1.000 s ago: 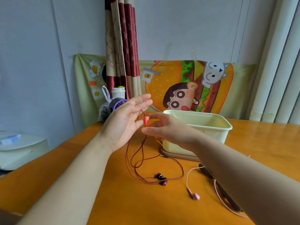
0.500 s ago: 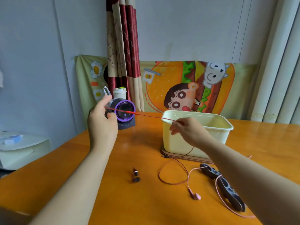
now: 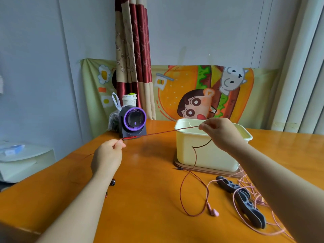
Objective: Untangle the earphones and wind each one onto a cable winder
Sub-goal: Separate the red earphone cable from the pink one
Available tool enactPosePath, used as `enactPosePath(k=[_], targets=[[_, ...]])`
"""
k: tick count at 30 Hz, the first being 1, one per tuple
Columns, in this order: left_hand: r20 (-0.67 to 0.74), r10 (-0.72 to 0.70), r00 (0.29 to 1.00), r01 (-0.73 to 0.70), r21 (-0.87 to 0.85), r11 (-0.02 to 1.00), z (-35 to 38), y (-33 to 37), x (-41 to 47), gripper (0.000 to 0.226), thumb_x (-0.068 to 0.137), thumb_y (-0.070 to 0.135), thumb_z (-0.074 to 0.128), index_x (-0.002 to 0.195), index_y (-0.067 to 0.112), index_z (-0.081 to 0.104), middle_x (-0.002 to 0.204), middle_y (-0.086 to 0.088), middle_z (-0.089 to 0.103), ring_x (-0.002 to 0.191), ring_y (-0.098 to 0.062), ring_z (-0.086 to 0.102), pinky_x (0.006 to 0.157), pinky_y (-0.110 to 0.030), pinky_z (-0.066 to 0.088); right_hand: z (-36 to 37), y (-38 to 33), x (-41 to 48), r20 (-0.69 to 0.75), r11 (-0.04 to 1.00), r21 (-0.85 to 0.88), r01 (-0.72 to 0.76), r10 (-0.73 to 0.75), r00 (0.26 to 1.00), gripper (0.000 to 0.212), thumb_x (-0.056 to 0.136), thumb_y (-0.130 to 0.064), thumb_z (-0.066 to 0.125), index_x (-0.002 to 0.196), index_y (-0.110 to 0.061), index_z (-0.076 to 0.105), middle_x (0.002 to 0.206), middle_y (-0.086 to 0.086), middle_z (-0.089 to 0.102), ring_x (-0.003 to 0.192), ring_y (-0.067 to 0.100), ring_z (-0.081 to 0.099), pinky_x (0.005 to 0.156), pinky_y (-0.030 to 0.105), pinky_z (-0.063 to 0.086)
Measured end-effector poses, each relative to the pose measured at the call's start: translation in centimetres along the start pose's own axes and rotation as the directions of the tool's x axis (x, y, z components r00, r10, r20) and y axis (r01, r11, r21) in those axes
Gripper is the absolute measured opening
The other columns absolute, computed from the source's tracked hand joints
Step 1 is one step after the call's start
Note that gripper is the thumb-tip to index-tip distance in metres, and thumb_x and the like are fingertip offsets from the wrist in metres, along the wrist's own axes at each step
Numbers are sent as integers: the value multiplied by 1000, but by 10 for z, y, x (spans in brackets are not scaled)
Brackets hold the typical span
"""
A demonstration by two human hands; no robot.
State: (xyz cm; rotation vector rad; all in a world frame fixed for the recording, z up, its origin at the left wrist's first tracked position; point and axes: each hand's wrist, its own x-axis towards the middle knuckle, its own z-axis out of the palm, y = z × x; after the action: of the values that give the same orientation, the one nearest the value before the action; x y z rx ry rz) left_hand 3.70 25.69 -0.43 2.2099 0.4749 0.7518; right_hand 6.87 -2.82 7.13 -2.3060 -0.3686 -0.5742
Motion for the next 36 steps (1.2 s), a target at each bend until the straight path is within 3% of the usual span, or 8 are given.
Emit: enactPosePath(k=[4, 8, 12, 17, 20, 23, 27, 36], targets=[[163, -15, 986, 19, -23, 1000, -2, 4, 2, 30, 102, 32, 43, 90, 28, 70, 92, 4, 57, 68, -7, 44, 59, -24, 35, -3, -4, 15, 98, 991, -118, -63, 75, 992, 27, 97, -25, 50, 99, -7, 70, 72, -4, 62, 61, 8, 53, 52, 21, 41], [245, -44, 968, 114, -279, 954, -12, 21, -4, 27, 99, 26, 49, 80, 25, 69, 80, 10, 58, 76, -8, 49, 66, -29, 39, -10, -34, 29, 619, 845, -525, 100, 298, 727, 24, 95, -26, 55, 111, -12, 66, 93, -9, 71, 52, 0, 55, 56, 15, 44], [297, 12, 955, 135, -468, 873, -27, 43, -10, 36, 96, 15, 46, 65, 13, 63, 63, 1, 64, 79, -21, 59, 91, -41, 45, 0, -69, 55, 633, 853, -519, 62, 335, 698, 25, 94, -26, 56, 108, -9, 67, 97, 2, 73, 47, 6, 40, 43, 16, 26], [286, 174, 942, -45, -406, 913, -49, 66, -19, 38, 97, 19, 47, 61, 15, 59, 61, -2, 47, 68, -18, 47, 73, -32, 37, 17, -103, 69, 451, 981, 129, -146, 73, 890, 23, 90, -3, 58, 111, 2, 64, 110, 18, 68, 68, 12, 60, 58, 19, 50], [431, 212, 877, -59, -339, 939, -55, 71, -23, 32, 99, 25, 48, 75, 17, 67, 66, 4, 56, 69, -10, 54, 70, -23, 41, 25, -118, 70, 222, 979, 160, 125, -159, 962, 19, 91, -8, 59, 107, -3, 69, 107, 13, 70, 81, 14, 66, 80, 23, 56], [536, 221, 814, -32, -340, 940, -57, 76, -30, 27, 101, 25, 46, 87, 17, 67, 73, 7, 66, 64, 1, 57, 55, -8, 40, 22, -137, 65, -1, 876, 228, 425, -437, 900, 16, 92, -10, 59, 101, -10, 72, 98, -3, 69, 78, -7, 59, 73, -2, 42], [672, 241, 701, -75, -266, 961, -53, 77, -38, 26, 102, 25, 44, 89, 19, 65, 91, 5, 73, 73, -1, 61, 51, -4, 39, 16, -147, 60, -145, 768, 332, 548, -533, 834, 16, 92, -8, 58, 101, -9, 72, 99, -6, 69, 93, 0, 63, 84, 5, 45], [830, 173, 531, -175, -92, 980, -35, 90, -57, 25, 103, 29, 43, 95, 25, 66, 100, 7, 74, 88, -4, 65, 64, -14, 43, 36, -63, 36, 525, 957, -121, 265, -165, 835, 37, 93, -7, 57, 129, -12, 57, 133, 4, 58, 102, 17, 64, 84, 25, 52]])
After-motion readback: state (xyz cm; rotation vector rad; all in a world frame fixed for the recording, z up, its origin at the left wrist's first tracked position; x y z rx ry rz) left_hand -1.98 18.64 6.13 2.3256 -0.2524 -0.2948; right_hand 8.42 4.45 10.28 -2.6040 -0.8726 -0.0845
